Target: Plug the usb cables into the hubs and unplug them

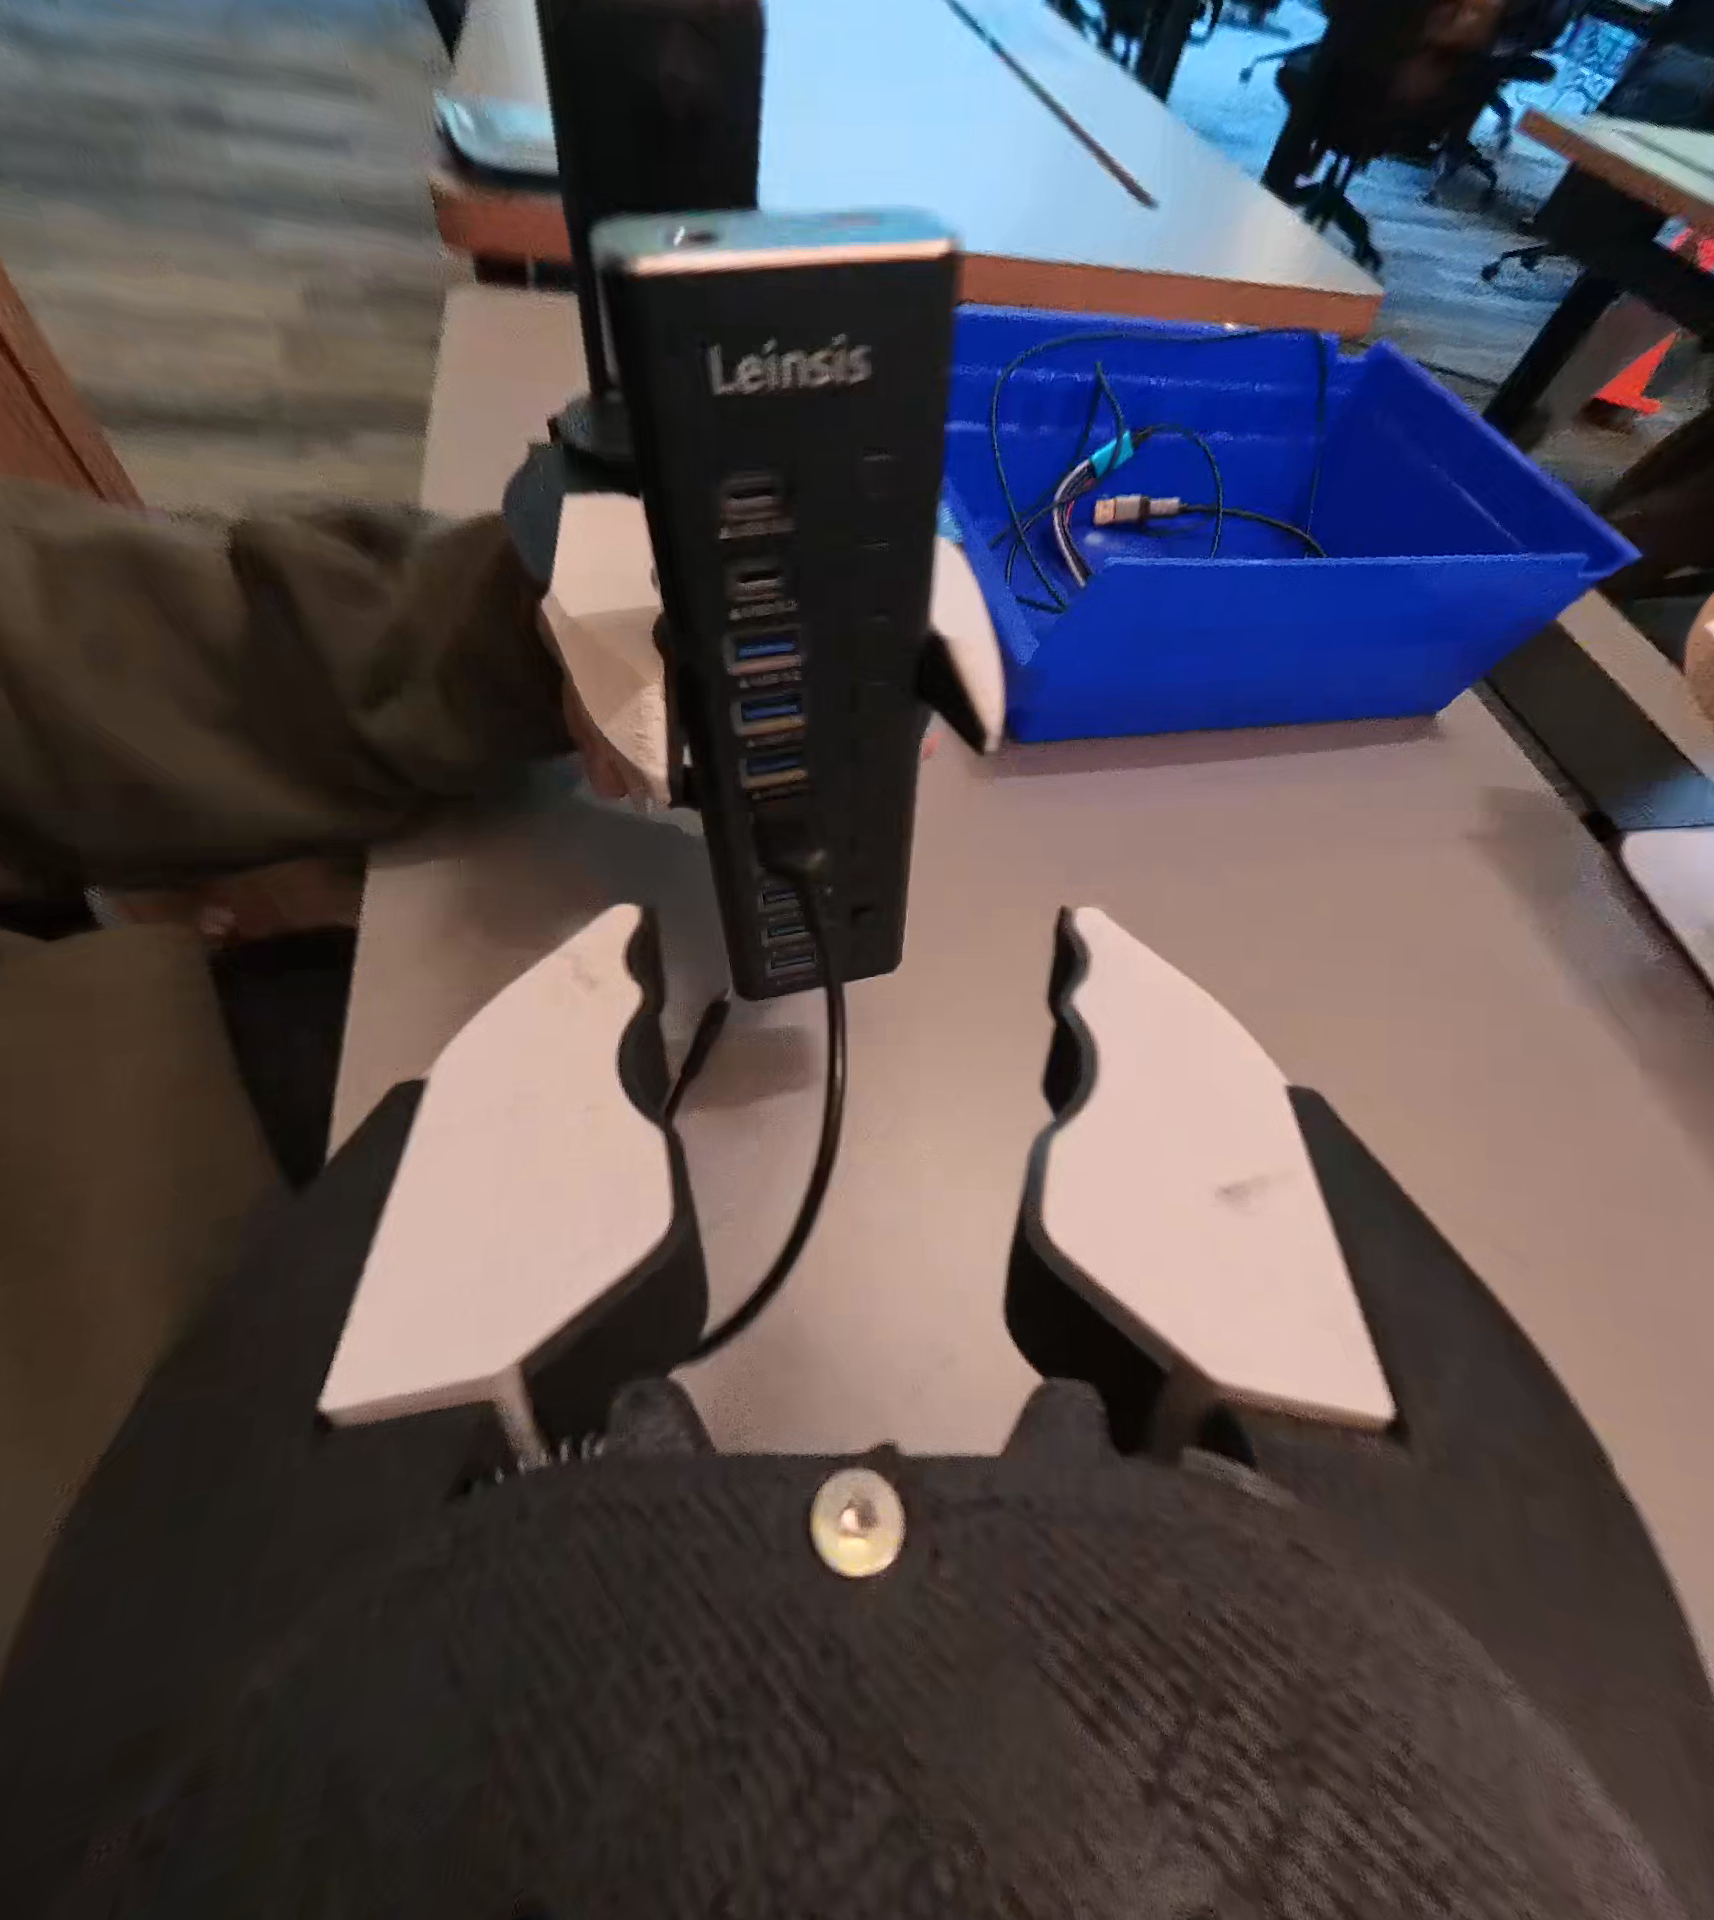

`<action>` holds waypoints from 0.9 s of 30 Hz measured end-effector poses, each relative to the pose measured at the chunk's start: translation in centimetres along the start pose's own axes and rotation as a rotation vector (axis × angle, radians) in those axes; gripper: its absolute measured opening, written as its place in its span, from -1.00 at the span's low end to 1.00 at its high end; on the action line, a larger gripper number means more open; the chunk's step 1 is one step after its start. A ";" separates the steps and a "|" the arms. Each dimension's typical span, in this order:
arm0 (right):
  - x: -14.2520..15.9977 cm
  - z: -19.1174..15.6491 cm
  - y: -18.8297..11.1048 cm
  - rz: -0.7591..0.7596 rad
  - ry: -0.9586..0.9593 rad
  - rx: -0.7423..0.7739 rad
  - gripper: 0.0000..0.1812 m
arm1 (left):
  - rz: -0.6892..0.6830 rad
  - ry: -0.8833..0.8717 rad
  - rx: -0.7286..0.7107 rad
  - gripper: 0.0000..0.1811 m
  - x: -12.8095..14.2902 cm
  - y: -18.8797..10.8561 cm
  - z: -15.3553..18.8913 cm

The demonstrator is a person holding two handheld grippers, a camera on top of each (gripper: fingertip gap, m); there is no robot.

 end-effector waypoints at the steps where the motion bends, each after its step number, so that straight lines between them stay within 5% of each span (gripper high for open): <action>1: 0.1 -0.6 0.7 -0.015 -0.024 0.018 -0.35 | -0.001 0.006 0.009 -0.34 -0.1 0.1 0.2; 11: 0.6 -2.7 2.3 0.158 -0.020 -0.048 -0.81 | 0.054 0.036 0.086 -0.34 -1.0 0.7 1.3; 27: 2.0 -2.5 2.4 0.098 -0.005 -0.081 -0.83 | 0.059 -0.014 0.130 -0.34 0.0 1.2 1.6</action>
Point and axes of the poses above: each gripper's, where its closed fingertips meet, y out along the fingers, x out of its underside, z = x × y across the jaws, the point moved 6 cm from there along -y, back along the fingers, and after that the axes turned 8 degrees about y, right-handed, at the moved point
